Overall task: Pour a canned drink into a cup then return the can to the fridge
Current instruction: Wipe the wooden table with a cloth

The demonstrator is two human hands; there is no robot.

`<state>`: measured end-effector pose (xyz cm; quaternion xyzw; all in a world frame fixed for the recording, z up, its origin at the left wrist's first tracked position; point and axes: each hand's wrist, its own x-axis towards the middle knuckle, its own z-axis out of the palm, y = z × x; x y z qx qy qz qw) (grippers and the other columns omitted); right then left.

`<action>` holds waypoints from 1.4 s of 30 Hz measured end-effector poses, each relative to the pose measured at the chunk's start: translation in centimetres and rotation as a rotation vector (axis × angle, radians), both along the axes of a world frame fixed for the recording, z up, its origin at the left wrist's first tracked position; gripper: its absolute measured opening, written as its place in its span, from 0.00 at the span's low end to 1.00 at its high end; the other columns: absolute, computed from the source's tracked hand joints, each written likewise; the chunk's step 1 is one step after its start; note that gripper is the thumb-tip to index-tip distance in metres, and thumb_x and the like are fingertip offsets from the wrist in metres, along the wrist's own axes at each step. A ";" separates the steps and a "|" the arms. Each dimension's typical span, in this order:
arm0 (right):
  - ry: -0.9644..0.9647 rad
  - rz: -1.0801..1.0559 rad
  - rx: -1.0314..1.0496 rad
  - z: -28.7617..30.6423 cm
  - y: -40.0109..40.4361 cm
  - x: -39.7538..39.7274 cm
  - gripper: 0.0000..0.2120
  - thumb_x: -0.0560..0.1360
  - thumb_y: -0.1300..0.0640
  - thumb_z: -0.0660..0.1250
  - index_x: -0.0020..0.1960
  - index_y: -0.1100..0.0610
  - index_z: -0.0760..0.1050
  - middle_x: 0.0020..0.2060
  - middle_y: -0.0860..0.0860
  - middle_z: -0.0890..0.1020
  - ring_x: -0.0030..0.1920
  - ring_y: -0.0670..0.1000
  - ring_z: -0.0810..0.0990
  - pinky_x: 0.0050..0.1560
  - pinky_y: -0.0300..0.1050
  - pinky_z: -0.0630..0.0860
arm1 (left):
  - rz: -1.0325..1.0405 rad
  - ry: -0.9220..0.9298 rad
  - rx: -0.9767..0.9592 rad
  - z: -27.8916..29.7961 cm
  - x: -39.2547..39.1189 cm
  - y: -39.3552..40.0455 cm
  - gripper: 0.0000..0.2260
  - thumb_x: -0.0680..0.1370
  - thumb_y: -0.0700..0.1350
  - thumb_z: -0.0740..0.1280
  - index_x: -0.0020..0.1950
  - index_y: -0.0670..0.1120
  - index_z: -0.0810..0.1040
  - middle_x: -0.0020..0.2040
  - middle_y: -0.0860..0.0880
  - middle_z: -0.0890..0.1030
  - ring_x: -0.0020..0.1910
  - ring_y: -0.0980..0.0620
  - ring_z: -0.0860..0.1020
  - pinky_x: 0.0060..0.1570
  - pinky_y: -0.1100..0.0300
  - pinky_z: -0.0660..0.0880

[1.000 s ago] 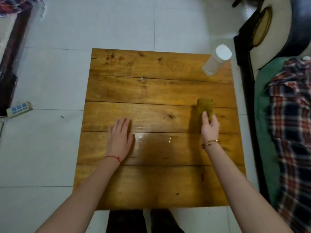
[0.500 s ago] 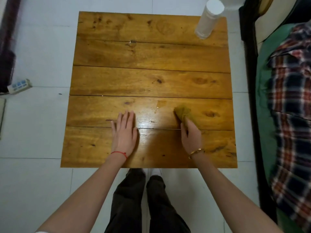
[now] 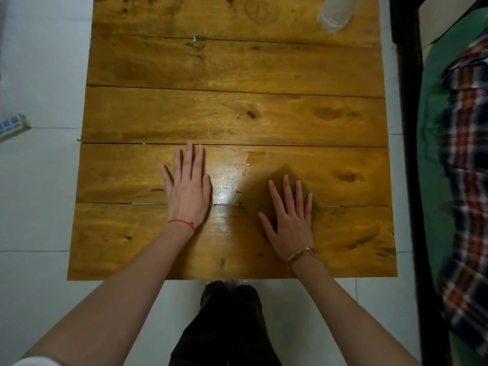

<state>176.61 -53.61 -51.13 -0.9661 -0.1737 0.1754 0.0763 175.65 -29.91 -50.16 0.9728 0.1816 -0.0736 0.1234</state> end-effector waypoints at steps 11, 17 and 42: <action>-0.081 -0.139 -0.041 -0.9 4.6 6.7 0.35 0.79 0.34 0.46 0.79 0.48 0.41 0.79 0.51 0.42 0.78 0.58 0.39 0.75 0.64 0.40 | -0.011 -0.010 0.065 -2.3 2.3 1.6 0.25 0.84 0.51 0.47 0.80 0.51 0.45 0.80 0.52 0.45 0.79 0.48 0.41 0.73 0.34 0.42; -0.079 0.138 -0.013 -0.6 4.5 4.6 0.31 0.81 0.39 0.48 0.79 0.47 0.43 0.79 0.50 0.45 0.79 0.56 0.42 0.76 0.62 0.46 | -0.025 0.000 0.076 -1.9 2.3 1.7 0.25 0.83 0.50 0.46 0.80 0.51 0.44 0.80 0.52 0.44 0.79 0.48 0.42 0.73 0.34 0.44; -0.105 -0.436 -0.073 -1.2 9.5 14.2 0.28 0.82 0.43 0.44 0.79 0.46 0.40 0.79 0.51 0.43 0.78 0.61 0.40 0.73 0.68 0.42 | -0.025 0.064 0.036 -1.2 2.7 1.9 0.26 0.82 0.48 0.47 0.80 0.49 0.46 0.81 0.51 0.46 0.79 0.47 0.43 0.72 0.33 0.46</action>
